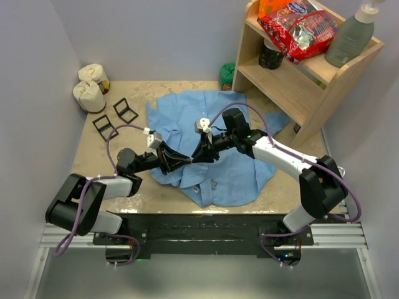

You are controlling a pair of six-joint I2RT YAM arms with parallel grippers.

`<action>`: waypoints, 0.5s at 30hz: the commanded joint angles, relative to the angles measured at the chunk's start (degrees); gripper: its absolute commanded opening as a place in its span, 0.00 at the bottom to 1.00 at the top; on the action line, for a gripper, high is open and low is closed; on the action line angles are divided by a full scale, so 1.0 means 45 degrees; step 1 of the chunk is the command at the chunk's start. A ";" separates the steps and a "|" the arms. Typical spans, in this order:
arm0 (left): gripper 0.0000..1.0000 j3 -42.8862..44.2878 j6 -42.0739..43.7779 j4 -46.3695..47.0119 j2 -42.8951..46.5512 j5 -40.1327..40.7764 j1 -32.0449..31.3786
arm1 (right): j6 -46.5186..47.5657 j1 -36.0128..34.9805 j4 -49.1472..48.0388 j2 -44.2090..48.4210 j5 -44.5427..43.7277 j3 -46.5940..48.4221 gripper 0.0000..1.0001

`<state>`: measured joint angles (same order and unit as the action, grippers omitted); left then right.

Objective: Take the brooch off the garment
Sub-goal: Remove the brooch from the clothes.

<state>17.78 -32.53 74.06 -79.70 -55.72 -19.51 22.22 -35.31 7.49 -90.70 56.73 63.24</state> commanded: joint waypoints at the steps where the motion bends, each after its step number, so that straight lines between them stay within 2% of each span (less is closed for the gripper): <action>1: 0.00 0.0326 -0.0192 0.7331 0.0309 0.0098 0.0077 | 0.0023 -0.0025 -0.0317 0.0213 0.0441 0.0204 0.31; 15: 0.00 0.0326 -0.0153 0.7389 0.0309 0.0118 0.0097 | 0.0081 -0.0044 -0.0160 -0.0158 0.0538 0.0165 0.35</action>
<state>17.78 -32.53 74.06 -79.70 -55.72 -19.51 22.09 -35.31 7.49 -90.74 56.77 63.24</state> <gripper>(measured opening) 0.197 0.335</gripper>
